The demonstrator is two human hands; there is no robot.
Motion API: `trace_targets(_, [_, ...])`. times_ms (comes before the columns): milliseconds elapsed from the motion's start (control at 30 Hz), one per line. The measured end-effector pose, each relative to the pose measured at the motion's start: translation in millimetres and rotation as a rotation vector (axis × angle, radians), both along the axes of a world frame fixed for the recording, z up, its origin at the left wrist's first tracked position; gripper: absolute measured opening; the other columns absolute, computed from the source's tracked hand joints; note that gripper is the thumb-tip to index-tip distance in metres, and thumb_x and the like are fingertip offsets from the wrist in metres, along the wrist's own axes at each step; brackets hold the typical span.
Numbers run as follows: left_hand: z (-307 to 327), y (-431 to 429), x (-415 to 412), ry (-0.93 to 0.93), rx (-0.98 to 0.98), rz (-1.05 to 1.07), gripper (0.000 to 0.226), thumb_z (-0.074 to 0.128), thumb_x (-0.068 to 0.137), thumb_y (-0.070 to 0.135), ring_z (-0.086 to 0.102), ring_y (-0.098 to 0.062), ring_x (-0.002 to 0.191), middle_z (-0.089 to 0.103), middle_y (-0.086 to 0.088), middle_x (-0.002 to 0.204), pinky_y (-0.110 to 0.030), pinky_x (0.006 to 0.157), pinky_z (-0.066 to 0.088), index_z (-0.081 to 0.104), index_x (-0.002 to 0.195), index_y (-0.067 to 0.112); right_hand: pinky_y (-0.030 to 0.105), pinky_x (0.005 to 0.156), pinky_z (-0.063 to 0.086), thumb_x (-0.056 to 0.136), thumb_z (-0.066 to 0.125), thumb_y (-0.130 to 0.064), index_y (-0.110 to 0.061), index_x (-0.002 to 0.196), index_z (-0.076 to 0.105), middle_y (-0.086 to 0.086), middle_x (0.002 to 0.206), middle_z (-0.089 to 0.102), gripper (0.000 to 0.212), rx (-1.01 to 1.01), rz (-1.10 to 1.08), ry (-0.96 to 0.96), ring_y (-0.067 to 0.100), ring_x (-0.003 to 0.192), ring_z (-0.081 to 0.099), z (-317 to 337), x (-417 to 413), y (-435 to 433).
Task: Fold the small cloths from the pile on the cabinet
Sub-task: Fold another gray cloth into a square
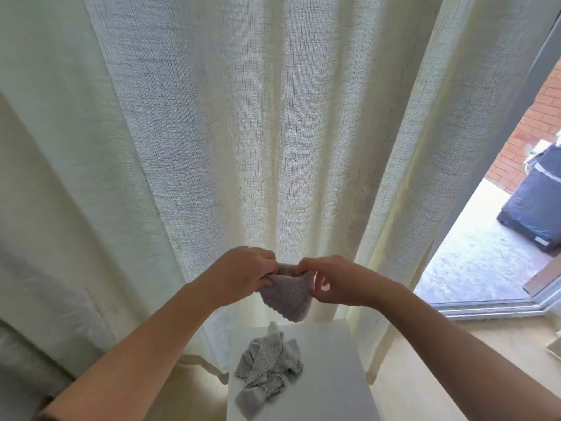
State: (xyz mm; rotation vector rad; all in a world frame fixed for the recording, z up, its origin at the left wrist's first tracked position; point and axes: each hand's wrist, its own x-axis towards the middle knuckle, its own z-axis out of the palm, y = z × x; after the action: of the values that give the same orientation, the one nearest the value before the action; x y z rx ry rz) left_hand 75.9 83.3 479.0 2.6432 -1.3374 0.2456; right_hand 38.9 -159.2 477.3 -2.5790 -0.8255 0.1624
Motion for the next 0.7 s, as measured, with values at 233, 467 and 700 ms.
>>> trace_targets(233, [-10.9, 3.7, 0.9, 0.018, 0.096, -0.045, 0.015, 0.053, 0.095, 0.027, 0.057, -0.015, 0.085, 0.062, 0.005, 0.090, -0.024, 0.076, 0.035, 0.064, 0.093, 0.017, 0.035, 0.081, 0.056, 0.088, 0.063, -0.035, -0.032, 0.112, 0.066, -0.014, 0.097, 0.072, 0.024, -0.240, -0.038, 0.067, 0.003, 0.083, 0.066, -7.9, 1.4, 4.2])
trace_targets(467, [-19.5, 8.3, -3.2, 0.177, 0.052, 0.134, 0.021, 0.057, 0.094, 0.032, 0.054, -0.013, 0.072, 0.058, 0.007, 0.085, -0.024, 0.065, 0.041, 0.053, 0.077, 0.019, 0.029, 0.073, 0.051, 0.093, 0.054, -0.036, -0.017, 0.091, 0.070, -0.007, 0.091, 0.066, 0.025, -0.246, -0.180, -0.087, 0.011, 0.079, 0.059, -17.4, 1.0, 9.5])
trace_targets(700, [-20.0, 16.0, -0.7, 0.297, -0.128, 0.197, 0.022, 0.069, 0.088, 0.021, 0.053, -0.011, 0.066, 0.058, 0.005, 0.076, -0.025, 0.063, 0.045, 0.056, 0.071, 0.017, 0.025, 0.072, 0.050, 0.087, 0.068, -0.031, -0.013, 0.081, 0.069, -0.006, 0.079, 0.069, 0.019, -0.017, -0.285, -0.088, 0.007, 0.073, 0.061, -25.3, 4.3, 4.5])
